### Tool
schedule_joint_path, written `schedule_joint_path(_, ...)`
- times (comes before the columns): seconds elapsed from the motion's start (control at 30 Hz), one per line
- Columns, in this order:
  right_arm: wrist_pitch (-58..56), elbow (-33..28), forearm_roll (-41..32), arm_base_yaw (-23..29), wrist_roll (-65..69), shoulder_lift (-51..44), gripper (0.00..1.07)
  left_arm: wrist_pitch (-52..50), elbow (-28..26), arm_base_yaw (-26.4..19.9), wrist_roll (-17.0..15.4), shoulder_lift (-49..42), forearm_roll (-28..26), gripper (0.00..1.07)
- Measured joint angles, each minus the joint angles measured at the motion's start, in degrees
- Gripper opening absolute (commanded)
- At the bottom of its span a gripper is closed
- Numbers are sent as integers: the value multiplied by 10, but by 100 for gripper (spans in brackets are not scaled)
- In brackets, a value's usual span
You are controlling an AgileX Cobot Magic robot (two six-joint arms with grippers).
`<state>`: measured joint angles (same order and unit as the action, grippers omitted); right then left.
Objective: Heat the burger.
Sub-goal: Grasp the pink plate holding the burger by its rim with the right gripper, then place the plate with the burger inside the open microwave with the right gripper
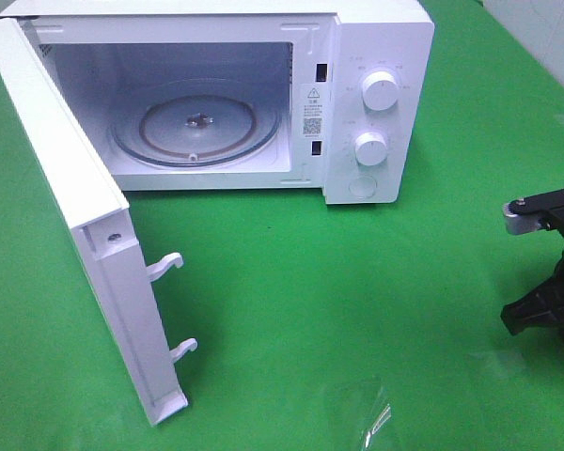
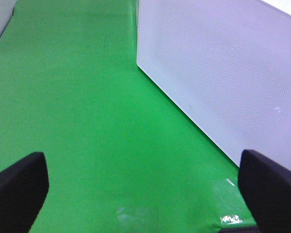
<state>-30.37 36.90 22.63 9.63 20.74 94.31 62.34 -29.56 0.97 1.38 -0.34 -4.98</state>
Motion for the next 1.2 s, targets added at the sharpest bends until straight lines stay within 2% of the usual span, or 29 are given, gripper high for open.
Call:
schedule_joint_path(0.57, -104, -2, 38, 83, 52, -93, 0, 0, 0, 0, 0, 0, 0, 98)
schedule_joint_path(0.93, -151, -2, 38, 163, 48, -154, 0, 0, 0, 0, 0, 0, 0, 98)
schedule_joint_path(1.0, -168, -2, 38, 191, 37, -168, 0, 0, 0, 0, 0, 0, 0, 98)
schedule_joint_path(1.2, -177, -2, 37, 225, 36, -180, 0, 0, 0, 0, 0, 0, 0, 98)
